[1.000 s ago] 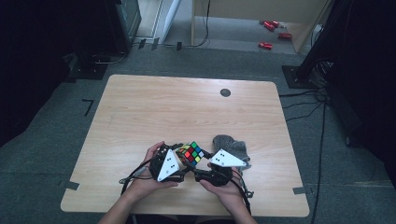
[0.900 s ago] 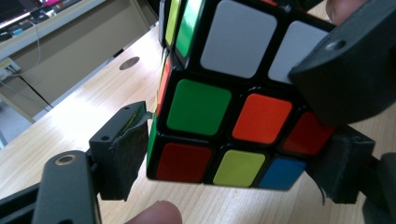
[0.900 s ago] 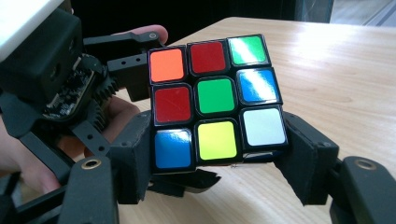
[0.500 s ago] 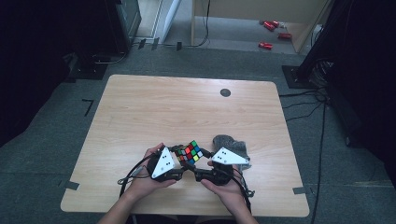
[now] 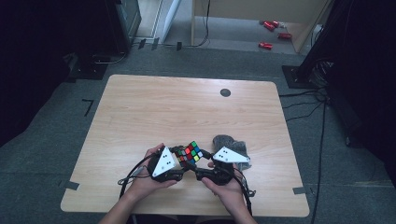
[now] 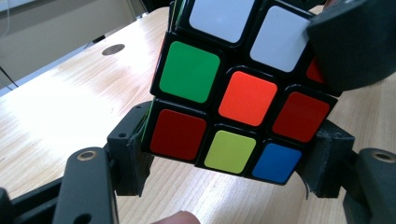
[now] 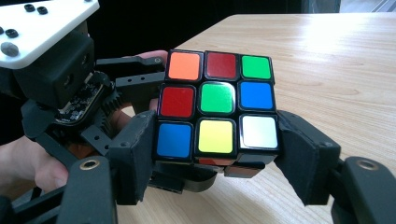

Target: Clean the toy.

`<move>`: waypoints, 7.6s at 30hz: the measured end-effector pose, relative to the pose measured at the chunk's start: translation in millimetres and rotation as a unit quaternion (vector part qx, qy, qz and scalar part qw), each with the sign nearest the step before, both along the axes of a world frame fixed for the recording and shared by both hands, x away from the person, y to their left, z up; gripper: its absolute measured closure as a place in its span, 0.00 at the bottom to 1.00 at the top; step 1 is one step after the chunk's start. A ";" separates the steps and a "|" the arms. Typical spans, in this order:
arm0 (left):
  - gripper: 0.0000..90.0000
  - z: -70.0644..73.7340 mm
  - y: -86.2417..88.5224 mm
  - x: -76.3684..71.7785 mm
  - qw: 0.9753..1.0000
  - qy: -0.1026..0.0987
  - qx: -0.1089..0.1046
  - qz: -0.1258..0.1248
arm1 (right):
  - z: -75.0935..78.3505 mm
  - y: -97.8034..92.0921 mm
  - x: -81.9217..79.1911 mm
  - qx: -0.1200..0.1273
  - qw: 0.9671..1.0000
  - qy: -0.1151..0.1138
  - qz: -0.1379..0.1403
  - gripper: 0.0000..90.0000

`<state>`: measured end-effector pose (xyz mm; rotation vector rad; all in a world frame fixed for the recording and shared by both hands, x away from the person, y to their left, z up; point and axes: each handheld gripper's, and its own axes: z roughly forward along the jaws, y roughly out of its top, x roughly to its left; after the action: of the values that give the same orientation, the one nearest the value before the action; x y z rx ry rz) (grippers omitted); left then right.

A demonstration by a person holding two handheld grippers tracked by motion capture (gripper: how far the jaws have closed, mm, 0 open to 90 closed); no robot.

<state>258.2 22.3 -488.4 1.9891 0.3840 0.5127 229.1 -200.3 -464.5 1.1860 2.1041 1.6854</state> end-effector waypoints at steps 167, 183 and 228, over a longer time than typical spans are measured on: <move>0.38 7.8 23.2 14.2 0.994 0.097 -0.043 -0.022 | -52.0 -69.6 33.9 -0.170 0.967 0.064 -0.178 0.84; 0.38 6.3 11.7 5.5 0.995 0.080 -0.039 -0.044 | 21.8 -18.4 -8.3 0.013 0.998 -0.066 0.001 0.83; 0.38 12.1 6.6 -1.4 0.997 0.057 -0.027 -0.050 | 20.1 -3.8 -13.0 0.014 0.998 -0.053 -0.010 0.81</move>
<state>256.8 28.8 -476.3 1.9795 0.3622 0.3230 216.1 -204.1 -444.5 1.0955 2.0058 1.7332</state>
